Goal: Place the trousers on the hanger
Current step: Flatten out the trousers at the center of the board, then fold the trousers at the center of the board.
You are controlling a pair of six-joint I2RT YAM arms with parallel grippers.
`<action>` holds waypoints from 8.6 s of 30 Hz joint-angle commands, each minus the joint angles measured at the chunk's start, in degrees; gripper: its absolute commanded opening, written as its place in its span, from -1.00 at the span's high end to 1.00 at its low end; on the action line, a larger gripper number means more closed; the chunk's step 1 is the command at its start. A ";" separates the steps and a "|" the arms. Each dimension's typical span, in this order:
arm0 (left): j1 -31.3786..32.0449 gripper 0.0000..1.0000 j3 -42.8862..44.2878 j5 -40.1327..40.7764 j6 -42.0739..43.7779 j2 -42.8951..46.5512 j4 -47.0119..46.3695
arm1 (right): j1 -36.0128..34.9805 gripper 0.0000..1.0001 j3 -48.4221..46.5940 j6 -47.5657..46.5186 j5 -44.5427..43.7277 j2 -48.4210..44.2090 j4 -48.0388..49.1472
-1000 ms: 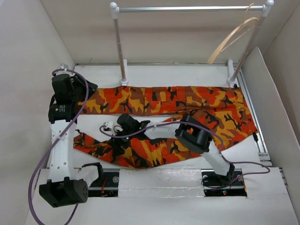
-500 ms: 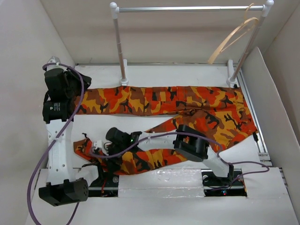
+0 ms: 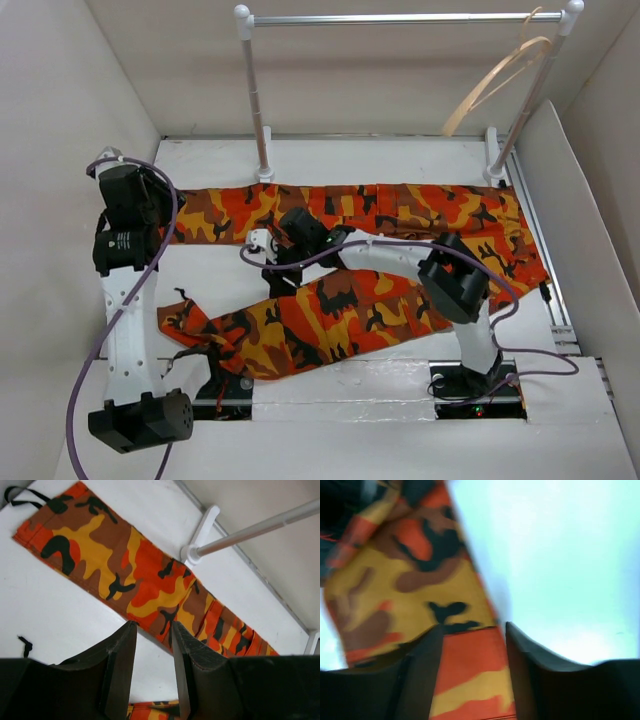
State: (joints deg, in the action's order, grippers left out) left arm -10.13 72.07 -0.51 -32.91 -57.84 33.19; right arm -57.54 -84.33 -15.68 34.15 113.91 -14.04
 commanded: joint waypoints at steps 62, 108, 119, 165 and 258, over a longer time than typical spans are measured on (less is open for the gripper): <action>0.37 0.81 -16.97 3.59 -3.13 -34.26 -14.47 | 8.50 0.55 17.63 10.58 5.66 -17.58 16.94; 7.93 1.00 -18.99 6.75 -1.98 12.84 6.10 | 66.68 0.63 28.70 17.70 -28.18 -50.45 -26.65; 4.15 0.33 -27.95 -3.35 -8.57 -0.94 -11.20 | 90.22 0.13 31.25 20.78 -28.87 -41.32 -20.24; -5.87 0.43 -26.46 -13.46 0.74 -24.95 -19.13 | 105.44 0.84 37.84 24.39 -19.56 -24.79 -6.26; -5.16 -0.14 27.25 18.72 4.78 -53.01 3.49 | 76.87 -0.59 1.09 27.02 -23.96 -13.00 -0.83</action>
State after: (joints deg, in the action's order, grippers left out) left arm -15.11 109.78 19.84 -27.27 -119.83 36.95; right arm 17.85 -86.30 12.08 7.20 105.06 -20.40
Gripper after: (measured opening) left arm 0.573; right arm 0.794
